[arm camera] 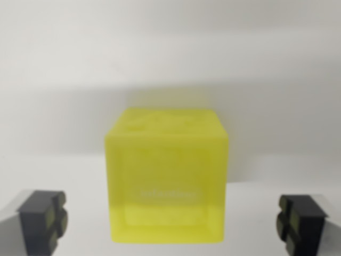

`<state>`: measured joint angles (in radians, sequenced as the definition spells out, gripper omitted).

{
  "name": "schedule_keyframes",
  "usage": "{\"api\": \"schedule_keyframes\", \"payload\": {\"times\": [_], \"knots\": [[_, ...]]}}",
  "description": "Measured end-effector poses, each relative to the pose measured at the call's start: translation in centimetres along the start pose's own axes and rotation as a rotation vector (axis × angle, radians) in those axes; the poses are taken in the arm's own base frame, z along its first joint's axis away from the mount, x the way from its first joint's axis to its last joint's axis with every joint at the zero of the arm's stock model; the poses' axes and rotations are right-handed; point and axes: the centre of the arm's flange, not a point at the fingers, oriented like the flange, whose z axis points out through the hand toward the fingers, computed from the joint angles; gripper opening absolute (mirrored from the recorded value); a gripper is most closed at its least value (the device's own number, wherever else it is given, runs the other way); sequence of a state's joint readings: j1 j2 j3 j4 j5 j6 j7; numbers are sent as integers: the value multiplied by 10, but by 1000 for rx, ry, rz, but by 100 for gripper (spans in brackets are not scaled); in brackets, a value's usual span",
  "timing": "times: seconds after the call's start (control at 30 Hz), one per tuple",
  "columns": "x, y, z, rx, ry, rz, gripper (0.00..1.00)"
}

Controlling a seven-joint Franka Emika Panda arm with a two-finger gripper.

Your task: Pick yellow cube

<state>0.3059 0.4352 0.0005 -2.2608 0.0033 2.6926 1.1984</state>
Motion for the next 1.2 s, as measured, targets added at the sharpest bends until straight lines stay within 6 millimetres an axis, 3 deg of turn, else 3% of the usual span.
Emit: {"api": "schedule_keyframes", "payload": {"times": [1.17, 1.2], "knots": [[-3, 0, 53, 1, 2, 1, 100], [-3, 0, 53, 1, 2, 1, 0]]}}
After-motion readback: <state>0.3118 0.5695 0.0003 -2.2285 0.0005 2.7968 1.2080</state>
